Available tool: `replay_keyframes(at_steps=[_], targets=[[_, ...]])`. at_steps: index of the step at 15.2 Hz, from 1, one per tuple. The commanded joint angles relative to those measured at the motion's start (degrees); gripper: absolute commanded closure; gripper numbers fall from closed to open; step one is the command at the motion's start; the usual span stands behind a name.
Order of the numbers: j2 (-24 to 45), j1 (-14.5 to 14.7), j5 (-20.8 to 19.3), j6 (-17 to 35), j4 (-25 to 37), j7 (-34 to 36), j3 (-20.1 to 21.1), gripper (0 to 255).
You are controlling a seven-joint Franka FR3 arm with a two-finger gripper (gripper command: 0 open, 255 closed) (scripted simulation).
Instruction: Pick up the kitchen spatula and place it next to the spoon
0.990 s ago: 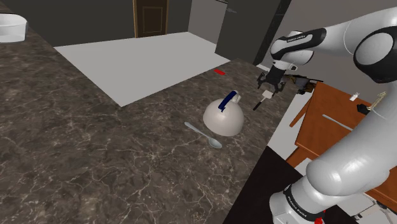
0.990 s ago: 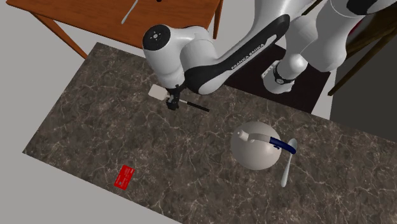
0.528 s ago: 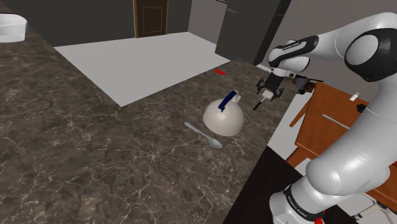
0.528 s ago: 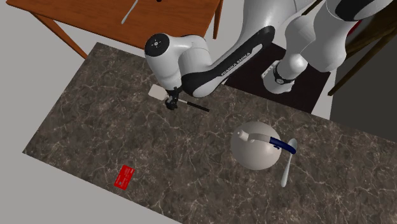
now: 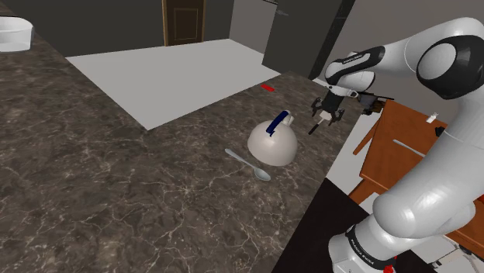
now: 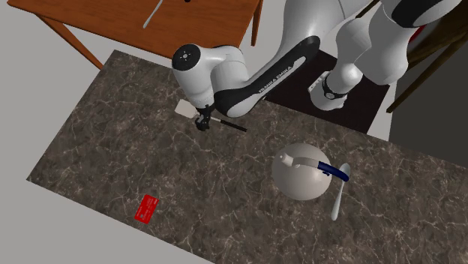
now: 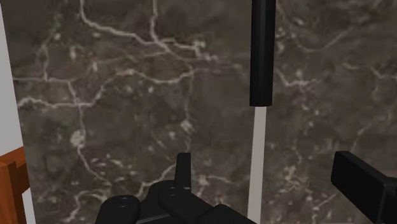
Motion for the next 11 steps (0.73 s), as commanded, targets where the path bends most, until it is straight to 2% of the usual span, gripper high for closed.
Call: replay_keyframes(at_steps=[1,2,11], targets=[[0.0,0.0,0.0,0.0,0.0,0.0,0.0,0],[0.0,0.0,0.0,0.0,0.0,0.0,0.0,255],[0.0,0.0,0.0,-0.01,0.0,0.0,0.0,255]])
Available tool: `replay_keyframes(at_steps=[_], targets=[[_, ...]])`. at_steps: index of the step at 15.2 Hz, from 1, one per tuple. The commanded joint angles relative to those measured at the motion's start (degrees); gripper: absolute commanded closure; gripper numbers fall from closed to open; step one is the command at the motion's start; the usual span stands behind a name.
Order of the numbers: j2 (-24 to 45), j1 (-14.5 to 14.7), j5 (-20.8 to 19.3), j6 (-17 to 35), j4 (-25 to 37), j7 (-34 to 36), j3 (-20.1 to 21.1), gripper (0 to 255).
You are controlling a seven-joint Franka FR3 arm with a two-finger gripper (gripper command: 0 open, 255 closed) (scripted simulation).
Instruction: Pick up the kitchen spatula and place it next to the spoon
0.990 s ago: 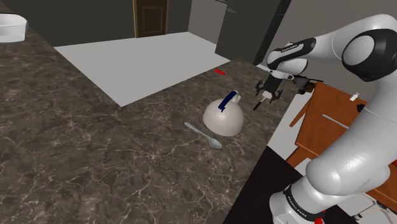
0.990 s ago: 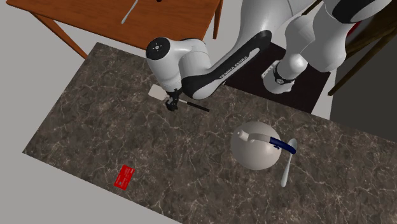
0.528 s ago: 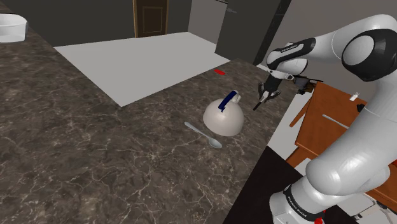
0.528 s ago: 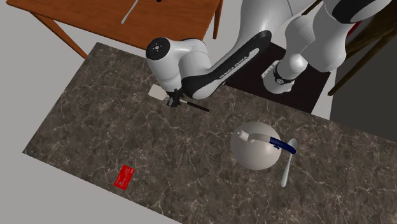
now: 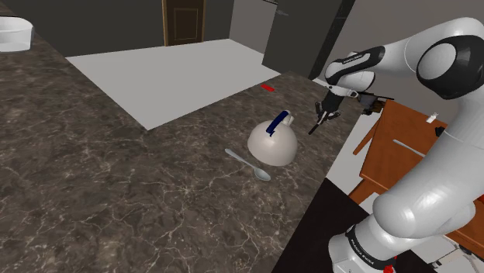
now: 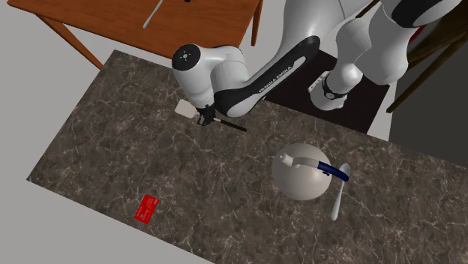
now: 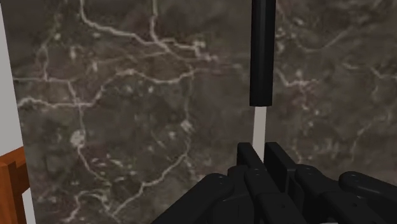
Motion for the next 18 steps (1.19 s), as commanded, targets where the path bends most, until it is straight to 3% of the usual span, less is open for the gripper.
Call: replay_keyframes(at_steps=[1,18], targets=[[-0.41,0.03,-0.18,-0.66,0.27,0.14,-0.05,255],[-6.48,1.13,-2.53,-10.94,4.86,3.22,0.08,255]])
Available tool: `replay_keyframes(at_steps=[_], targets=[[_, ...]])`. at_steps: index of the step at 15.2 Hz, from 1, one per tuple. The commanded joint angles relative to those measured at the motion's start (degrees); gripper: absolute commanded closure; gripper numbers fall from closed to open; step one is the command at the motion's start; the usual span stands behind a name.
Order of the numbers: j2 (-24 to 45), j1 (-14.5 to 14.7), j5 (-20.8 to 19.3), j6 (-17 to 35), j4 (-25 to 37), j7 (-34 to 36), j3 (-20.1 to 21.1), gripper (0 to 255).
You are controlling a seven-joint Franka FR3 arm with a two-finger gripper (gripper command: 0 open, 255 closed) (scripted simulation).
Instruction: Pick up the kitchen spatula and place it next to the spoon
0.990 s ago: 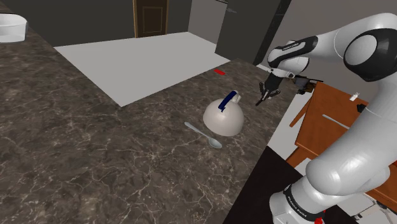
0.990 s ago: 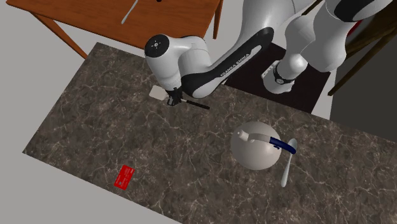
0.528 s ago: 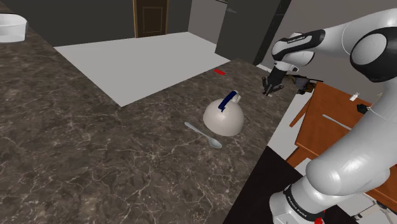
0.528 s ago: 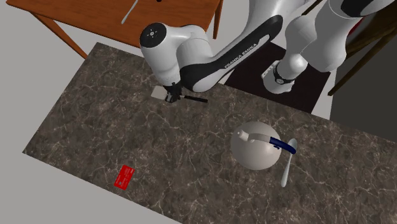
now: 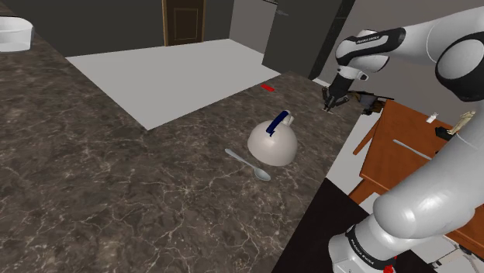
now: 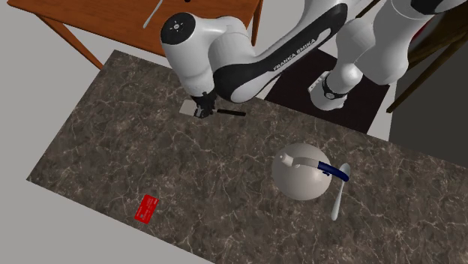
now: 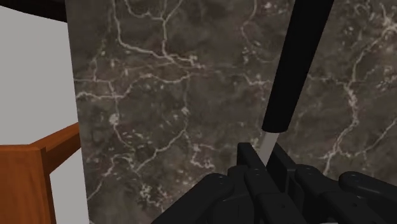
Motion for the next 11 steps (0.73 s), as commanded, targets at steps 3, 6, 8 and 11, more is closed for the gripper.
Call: replay_keyframes(at_steps=[3,6,8,11], targets=[[-3.05,2.61,-0.74,0.72,-3.44,4.86,1.99,255],[-5.2,4.74,-1.11,1.48,-6.08,9.03,3.92,255],[-6.36,6.13,-1.22,1.9,-7.51,11.81,5.27,255],[-7.7,8.19,-1.22,2.44,-9.15,15.97,7.38,255]])
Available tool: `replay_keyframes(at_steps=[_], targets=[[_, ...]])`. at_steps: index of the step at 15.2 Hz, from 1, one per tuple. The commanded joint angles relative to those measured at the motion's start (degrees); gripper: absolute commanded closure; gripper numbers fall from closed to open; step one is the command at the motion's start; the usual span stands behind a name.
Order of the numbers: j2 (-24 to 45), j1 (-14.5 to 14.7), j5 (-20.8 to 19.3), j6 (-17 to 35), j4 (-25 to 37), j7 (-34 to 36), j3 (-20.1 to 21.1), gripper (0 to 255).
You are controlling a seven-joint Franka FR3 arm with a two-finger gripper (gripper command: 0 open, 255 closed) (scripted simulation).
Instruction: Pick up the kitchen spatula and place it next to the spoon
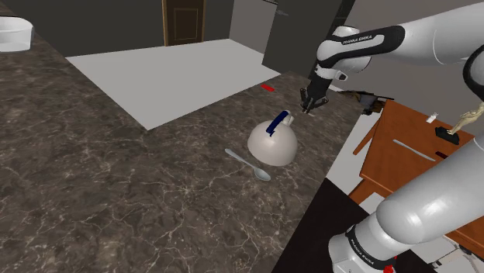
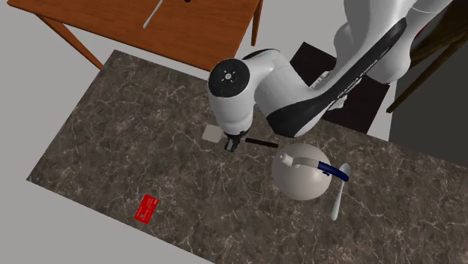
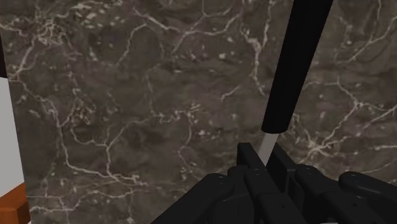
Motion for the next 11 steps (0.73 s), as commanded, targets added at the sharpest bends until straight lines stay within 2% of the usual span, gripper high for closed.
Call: replay_keyframes(at_steps=[1,11], targets=[[-0.59,1.4,0.08,0.05,-0.49,2.9,1.45,255],[-0.94,8.21,0.84,1.1,-1.09,16.65,8.8,255]])
